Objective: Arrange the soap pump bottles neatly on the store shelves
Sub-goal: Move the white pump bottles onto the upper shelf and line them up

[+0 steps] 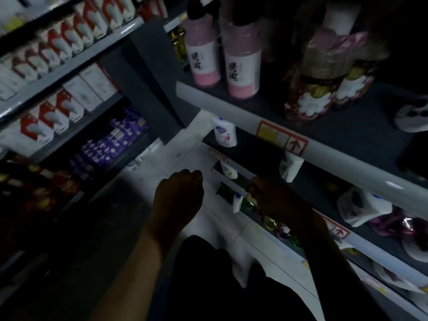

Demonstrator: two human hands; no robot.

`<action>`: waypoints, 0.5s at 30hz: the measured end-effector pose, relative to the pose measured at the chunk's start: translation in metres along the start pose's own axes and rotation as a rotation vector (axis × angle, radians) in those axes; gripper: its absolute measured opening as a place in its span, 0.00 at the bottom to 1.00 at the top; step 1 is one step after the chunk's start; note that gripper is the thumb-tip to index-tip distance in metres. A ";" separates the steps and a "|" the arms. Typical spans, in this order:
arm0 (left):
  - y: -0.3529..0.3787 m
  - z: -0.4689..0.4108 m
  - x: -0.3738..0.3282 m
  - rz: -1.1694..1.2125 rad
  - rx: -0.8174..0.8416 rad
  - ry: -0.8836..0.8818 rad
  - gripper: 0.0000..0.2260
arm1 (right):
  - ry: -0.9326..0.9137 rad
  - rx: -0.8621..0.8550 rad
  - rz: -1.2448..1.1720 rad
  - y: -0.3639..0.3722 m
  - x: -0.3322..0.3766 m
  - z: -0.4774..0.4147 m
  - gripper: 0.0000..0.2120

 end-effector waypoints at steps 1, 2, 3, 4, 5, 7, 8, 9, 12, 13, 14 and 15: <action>0.003 -0.014 -0.001 -0.011 -0.003 0.048 0.08 | 0.011 -0.015 0.022 -0.004 -0.001 -0.004 0.13; 0.005 -0.028 -0.003 -0.012 -0.008 0.105 0.08 | 0.024 -0.045 0.044 -0.009 -0.001 -0.008 0.13; 0.007 -0.041 -0.004 -0.003 -0.010 0.167 0.09 | 0.036 -0.088 0.053 -0.014 -0.001 -0.013 0.13; 0.010 -0.055 -0.004 0.006 -0.002 0.221 0.09 | 0.057 -0.138 0.049 -0.019 -0.002 -0.018 0.13; 0.014 -0.069 -0.003 0.020 0.007 0.270 0.09 | 0.094 -0.170 0.031 -0.022 -0.004 -0.024 0.13; 0.024 -0.095 0.003 0.035 0.045 0.340 0.06 | 0.182 -0.179 -0.009 -0.025 -0.005 -0.032 0.12; 0.030 -0.107 0.005 0.030 0.073 0.370 0.05 | 0.214 -0.186 -0.018 -0.026 -0.004 -0.034 0.12; 0.035 -0.117 0.006 0.033 0.100 0.418 0.04 | 0.246 -0.215 -0.028 -0.026 -0.003 -0.035 0.12; 0.055 -0.141 0.002 0.002 0.190 0.638 0.05 | 0.397 -0.346 -0.088 -0.025 -0.004 -0.034 0.11; 0.065 -0.146 -0.001 -0.035 0.250 0.708 0.06 | 0.447 -0.381 -0.094 -0.021 -0.004 -0.035 0.11; 0.077 -0.150 -0.004 -0.059 0.299 0.778 0.06 | 0.480 -0.409 -0.086 -0.016 -0.004 -0.036 0.11; 0.087 -0.153 -0.008 -0.072 0.330 0.846 0.06 | 0.508 -0.422 -0.093 -0.009 -0.006 -0.037 0.11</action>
Point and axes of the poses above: each hand's wrist, its own z-axis away from the middle knuckle, its own y-axis out of the palm, x = y × z, the point moved 5 cm from there along -z, towards the middle knuckle, and after that the axes turned 11 degrees about y, right-handed, at the moved point
